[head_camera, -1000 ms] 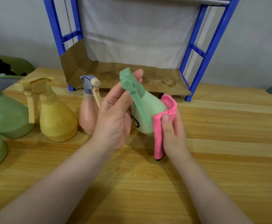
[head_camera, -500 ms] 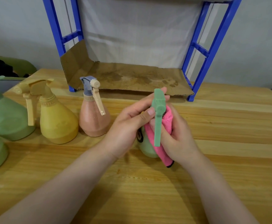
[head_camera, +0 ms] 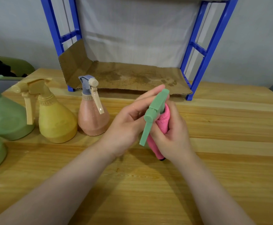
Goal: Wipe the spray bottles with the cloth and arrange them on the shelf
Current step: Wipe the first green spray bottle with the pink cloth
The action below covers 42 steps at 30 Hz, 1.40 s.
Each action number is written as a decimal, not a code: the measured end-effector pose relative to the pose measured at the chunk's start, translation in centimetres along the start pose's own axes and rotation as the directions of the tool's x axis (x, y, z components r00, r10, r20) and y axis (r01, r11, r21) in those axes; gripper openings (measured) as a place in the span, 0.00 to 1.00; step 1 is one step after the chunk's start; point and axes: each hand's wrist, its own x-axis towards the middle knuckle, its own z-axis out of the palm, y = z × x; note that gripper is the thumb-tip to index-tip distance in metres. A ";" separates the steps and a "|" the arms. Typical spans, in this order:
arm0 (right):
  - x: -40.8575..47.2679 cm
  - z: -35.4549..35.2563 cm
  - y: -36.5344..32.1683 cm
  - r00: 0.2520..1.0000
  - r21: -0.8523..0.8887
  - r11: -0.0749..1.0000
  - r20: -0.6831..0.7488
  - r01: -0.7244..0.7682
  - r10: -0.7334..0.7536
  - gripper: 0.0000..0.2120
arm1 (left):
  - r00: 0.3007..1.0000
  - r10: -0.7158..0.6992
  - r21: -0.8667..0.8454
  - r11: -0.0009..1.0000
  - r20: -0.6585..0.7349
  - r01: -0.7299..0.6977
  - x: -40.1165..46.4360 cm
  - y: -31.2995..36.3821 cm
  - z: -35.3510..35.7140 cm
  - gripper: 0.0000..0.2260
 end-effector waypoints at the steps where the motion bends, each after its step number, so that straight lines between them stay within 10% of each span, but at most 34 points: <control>1: 0.1 -0.2 0.1 1.000 0.019 1.000 0.030 -0.008 0.007 0.14 | 1.000 -0.008 -0.021 1.000 -0.013 0.007 0.0 -0.1 0.0 0.19; 19: 0.4 -0.9 2.4 0.967 0.132 0.961 0.108 -0.244 0.231 0.16 | 0.978 0.020 -0.373 0.922 -0.207 -0.098 0.6 0.6 -0.7 0.13; 32: 1.6 -2.5 2.0 0.764 0.198 0.765 -0.097 -0.613 0.638 0.27 | 0.979 0.008 -0.214 0.975 -0.205 -0.053 0.7 0.2 -1.3 0.14; 38: 2.1 -3.5 1.3 0.678 0.429 0.722 -0.282 -0.543 0.679 0.45 | 0.963 0.037 -0.054 0.997 -0.268 -0.053 0.8 -0.2 -1.2 0.13; 42: 2.2 -4.5 0.2 0.750 0.448 0.792 -0.324 -0.415 0.576 0.28 | 0.943 0.111 0.278 0.960 -0.314 -0.021 0.7 -0.4 -1.1 0.15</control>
